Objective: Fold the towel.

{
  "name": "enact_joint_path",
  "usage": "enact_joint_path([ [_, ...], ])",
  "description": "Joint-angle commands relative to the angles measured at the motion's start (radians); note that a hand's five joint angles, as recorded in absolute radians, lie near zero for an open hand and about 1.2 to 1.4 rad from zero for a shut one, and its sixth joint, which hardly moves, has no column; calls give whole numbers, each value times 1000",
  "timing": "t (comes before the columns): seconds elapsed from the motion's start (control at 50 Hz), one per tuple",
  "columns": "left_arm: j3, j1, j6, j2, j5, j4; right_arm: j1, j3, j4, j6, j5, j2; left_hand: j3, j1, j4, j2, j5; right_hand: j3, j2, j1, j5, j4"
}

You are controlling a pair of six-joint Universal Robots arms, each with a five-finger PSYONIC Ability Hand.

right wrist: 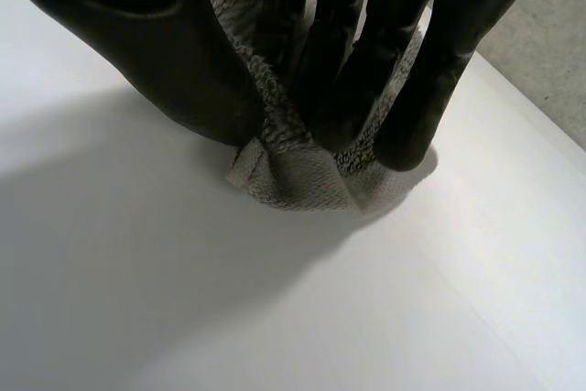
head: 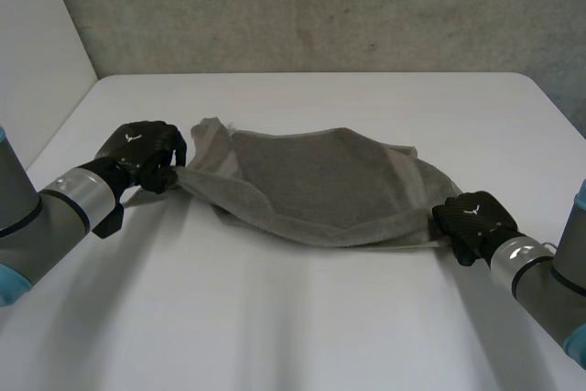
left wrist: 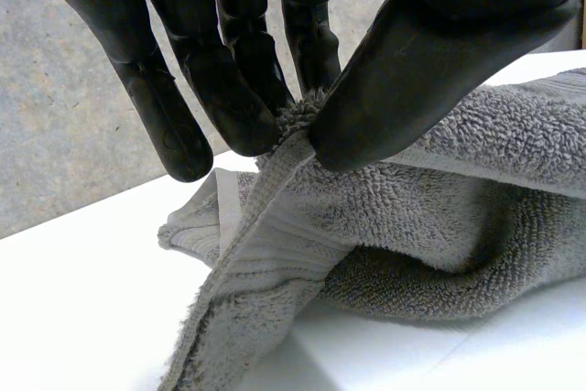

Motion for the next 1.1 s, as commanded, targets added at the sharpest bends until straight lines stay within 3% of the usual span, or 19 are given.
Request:
enact_joint_path([
  [0.02, 5, 0, 0, 0, 0, 0, 9, -58, 13, 21, 10, -26, 50, 88, 36, 92, 88, 121, 122, 104, 108, 111],
  [0.16, 39, -2, -2, 17, -2, -17, 11, -219, 82, 123, 22, -162, 50, 88, 36, 92, 88, 121, 122, 104, 108, 111],
  [0.2, 50, -2, -5, 23, -2, -31, 2, -320, 196, 222, 15, -233, 50, 88, 36, 92, 88, 121, 122, 104, 108, 111],
  [0.26, 62, 2, -23, 83, 2, -83, -3, -368, 269, 264, 7, -266, 50, 88, 36, 92, 88, 121, 122, 104, 108, 111],
  [0.3, 65, 29, -52, 176, 14, -135, -5, -467, 412, 305, -16, -336, 50, 88, 36, 92, 88, 121, 122, 104, 108, 111],
  [0.36, 68, 49, -66, 216, 15, -150, -20, -553, 522, 301, -40, -399, 50, 88, 36, 92, 88, 121, 122, 104, 108, 111],
  [0.48, 108, 81, -135, 334, 38, -163, -37, -656, 585, 284, -66, -441, 50, 88, 36, 92, 88, 121, 122, 104, 108, 111],
  [0.6, 154, 92, -160, 311, 44, -160, -61, -713, 610, 268, -86, -335, 50, 88, 36, 92, 88, 121, 122, 104, 108, 111],
  [0.8, 370, 63, -69, -48, 25, -166, 26, -868, 596, 118, -33, -25, 50, 88, 36, 92, 88, 121, 122, 104, 108, 111],
  [0.9, 608, 17, -19, -221, -14, -164, 119, -1099, 506, 101, 55, 159, 50, 88, 36, 92, 88, 121, 122, 104, 108, 111],
  [1.0, 1044, -20, -23, -367, -150, -157, 135, -1291, 362, 112, 120, 217, 50, 88, 36, 92, 88, 121, 122, 104, 108, 111],
  [1.1, 1319, -29, -54, -399, -222, -80, 136, -1391, 179, 158, 177, 198, 50, 88, 36, 92, 88, 121, 122, 104, 108, 111],
])
